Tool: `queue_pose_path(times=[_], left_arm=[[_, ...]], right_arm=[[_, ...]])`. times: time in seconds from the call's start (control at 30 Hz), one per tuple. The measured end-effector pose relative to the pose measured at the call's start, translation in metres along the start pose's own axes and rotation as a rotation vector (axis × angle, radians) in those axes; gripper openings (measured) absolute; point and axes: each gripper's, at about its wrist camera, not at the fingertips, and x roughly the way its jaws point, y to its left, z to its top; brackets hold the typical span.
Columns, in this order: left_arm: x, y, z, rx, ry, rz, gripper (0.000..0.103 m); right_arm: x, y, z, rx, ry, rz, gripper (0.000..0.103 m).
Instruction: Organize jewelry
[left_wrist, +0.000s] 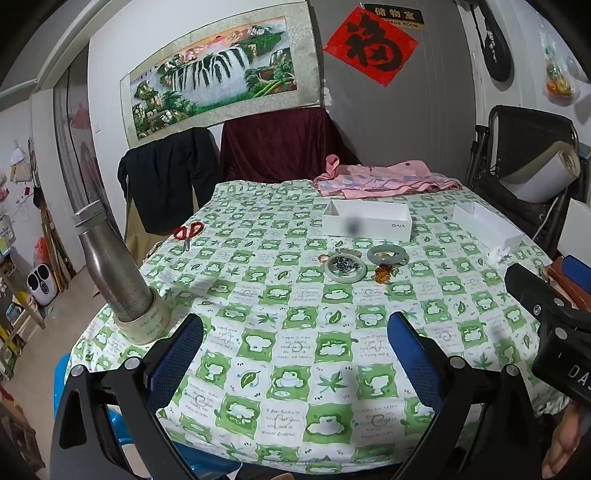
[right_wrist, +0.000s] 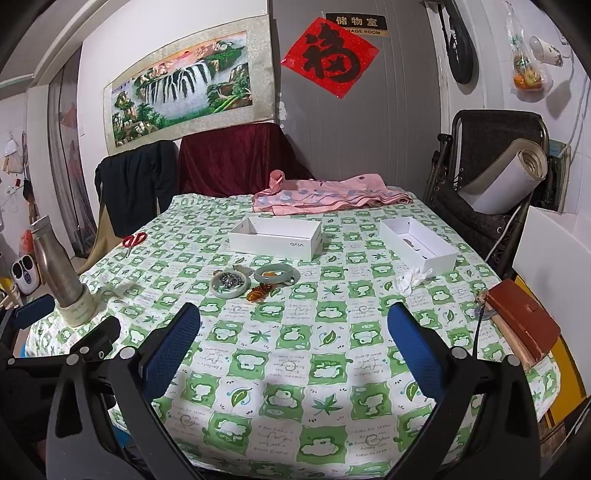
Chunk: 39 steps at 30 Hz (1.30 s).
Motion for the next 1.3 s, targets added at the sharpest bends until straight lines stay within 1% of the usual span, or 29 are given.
queue_pose_path(times=[1.3], left_arm=[[-0.0006,0.0003,0.0014,0.003,0.006,-0.001,0.098]], right_arm=[[-0.0025,0.0024,-0.0012,0.000,-0.003,0.000,0.096]])
